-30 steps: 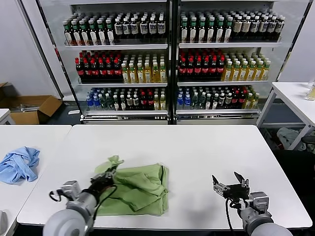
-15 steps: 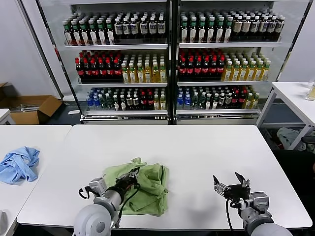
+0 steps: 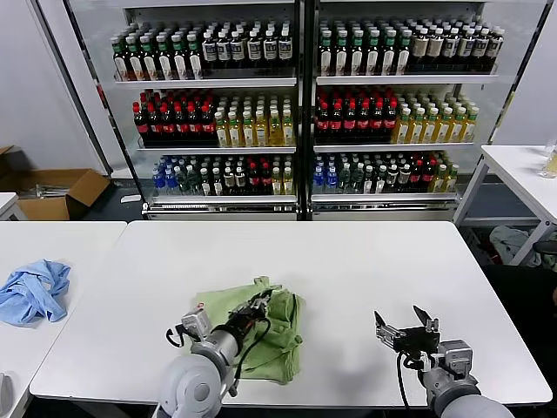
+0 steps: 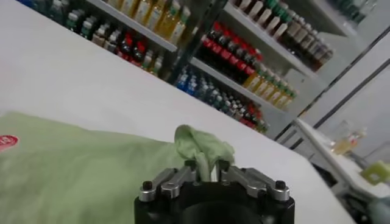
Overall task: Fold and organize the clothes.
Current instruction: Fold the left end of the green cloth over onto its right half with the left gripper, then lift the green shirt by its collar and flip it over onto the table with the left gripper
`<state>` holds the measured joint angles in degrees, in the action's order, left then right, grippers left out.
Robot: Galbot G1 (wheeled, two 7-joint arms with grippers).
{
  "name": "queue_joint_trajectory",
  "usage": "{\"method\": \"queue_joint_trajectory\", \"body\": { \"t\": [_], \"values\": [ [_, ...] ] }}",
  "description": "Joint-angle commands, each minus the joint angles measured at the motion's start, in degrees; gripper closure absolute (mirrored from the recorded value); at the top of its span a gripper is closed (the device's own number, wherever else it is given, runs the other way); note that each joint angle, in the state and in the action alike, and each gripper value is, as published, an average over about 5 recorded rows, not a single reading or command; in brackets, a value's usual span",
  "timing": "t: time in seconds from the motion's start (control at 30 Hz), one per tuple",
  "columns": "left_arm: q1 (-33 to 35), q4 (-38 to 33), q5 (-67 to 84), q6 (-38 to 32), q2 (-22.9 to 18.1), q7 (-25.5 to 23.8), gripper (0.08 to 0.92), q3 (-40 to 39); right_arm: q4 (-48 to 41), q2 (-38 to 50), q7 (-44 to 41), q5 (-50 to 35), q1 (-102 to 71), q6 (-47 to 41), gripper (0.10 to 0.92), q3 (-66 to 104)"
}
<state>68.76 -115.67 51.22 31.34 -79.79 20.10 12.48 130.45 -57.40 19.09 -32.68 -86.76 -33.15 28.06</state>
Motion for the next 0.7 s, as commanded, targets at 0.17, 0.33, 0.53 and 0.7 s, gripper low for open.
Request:
{"method": "queue_joint_trajectory", "body": {
  "t": [0.17,0.33,0.53,0.7],
  "values": [
    [6.92,-12.21,-1.88,-3.75,-3.45,-5.24,0.552,2.86,-0.56,-0.77,0.05,0.34,3.31,0.00,0.203,-3.72],
    [15.43,-16.64,-9.36,-6.80,3.84,-10.13,0.405,14.17,-1.85,-1.80,-0.15,0.65,6.22,0.01,0.203,-6.92],
    [21.09,-6.97,-26.88,-9.84,7.95,-12.92,0.235,22.95,-2.21,-2.70,-0.55,0.70,8.01,0.04,0.203,-7.93],
    [19.41,0.10,-27.09,-8.30,7.23,-12.68,0.180,21.58,-1.18,-2.46,-0.78,0.80,6.41,0.05,0.203,-6.37]
  ]
}}
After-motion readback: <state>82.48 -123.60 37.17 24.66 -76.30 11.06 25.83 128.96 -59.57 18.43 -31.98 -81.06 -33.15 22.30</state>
